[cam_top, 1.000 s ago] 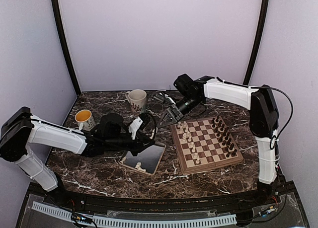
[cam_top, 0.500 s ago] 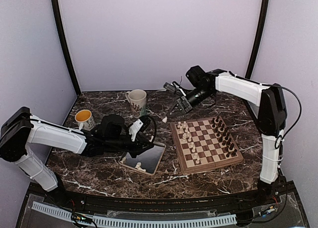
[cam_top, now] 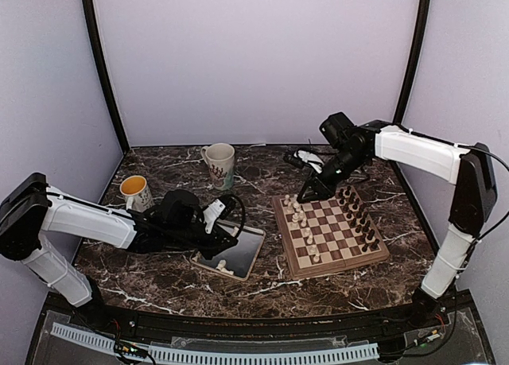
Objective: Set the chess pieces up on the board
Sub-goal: Place the king on e1.
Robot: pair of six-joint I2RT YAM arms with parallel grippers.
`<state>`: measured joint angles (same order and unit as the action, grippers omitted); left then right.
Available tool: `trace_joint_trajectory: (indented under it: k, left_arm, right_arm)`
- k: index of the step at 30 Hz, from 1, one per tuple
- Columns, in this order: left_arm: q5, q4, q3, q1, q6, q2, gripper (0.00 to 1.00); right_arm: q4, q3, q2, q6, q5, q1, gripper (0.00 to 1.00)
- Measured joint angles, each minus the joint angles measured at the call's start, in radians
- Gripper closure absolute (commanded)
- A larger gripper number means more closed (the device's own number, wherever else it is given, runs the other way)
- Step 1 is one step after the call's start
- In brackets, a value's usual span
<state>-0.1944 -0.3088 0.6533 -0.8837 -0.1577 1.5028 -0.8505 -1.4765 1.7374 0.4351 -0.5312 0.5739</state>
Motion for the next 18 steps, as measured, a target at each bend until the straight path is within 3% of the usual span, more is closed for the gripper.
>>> trace_joint_trajectory:
  k: [12, 18]
  left_arm:
    - [-0.008, 0.006, 0.000, 0.000, -0.012, 0.004, 0.87]
    - [-0.009, 0.006, 0.000, 0.000, -0.013, 0.004, 0.87]
  right_arm:
    - [0.060, 0.132, -0.012, 0.070, 0.224, 0.162, 0.91]
    - [0.074, 0.133, 0.010, 0.084, 0.272, 0.173, 0.91]
